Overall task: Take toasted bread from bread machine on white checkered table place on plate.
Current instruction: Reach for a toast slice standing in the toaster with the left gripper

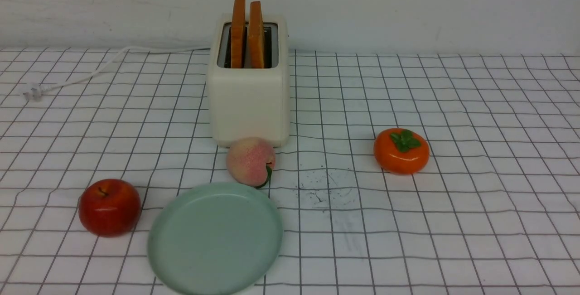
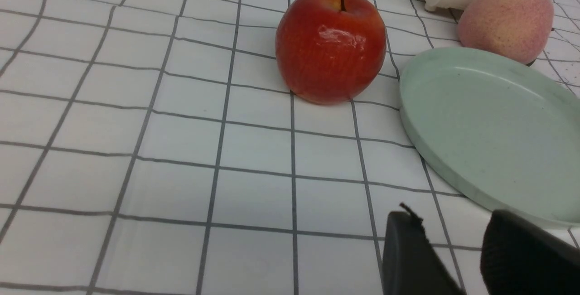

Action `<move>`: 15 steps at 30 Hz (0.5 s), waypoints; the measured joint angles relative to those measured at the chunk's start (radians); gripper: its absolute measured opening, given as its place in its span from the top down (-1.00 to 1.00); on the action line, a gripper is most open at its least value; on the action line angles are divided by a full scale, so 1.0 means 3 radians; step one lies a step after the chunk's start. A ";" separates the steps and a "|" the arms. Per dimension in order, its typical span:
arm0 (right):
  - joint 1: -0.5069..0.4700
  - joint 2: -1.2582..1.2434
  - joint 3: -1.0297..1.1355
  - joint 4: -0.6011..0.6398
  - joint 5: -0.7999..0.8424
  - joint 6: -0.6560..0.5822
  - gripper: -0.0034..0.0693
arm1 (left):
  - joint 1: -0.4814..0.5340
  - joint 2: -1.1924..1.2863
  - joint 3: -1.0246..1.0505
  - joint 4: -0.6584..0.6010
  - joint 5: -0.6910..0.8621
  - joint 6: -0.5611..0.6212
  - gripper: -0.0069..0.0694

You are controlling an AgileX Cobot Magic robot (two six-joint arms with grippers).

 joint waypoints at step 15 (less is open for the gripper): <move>0.0000 0.0000 0.0000 0.0000 0.0000 0.0000 0.25 | 0.0000 0.0000 0.0000 -0.0029 -0.0219 -0.0036 0.19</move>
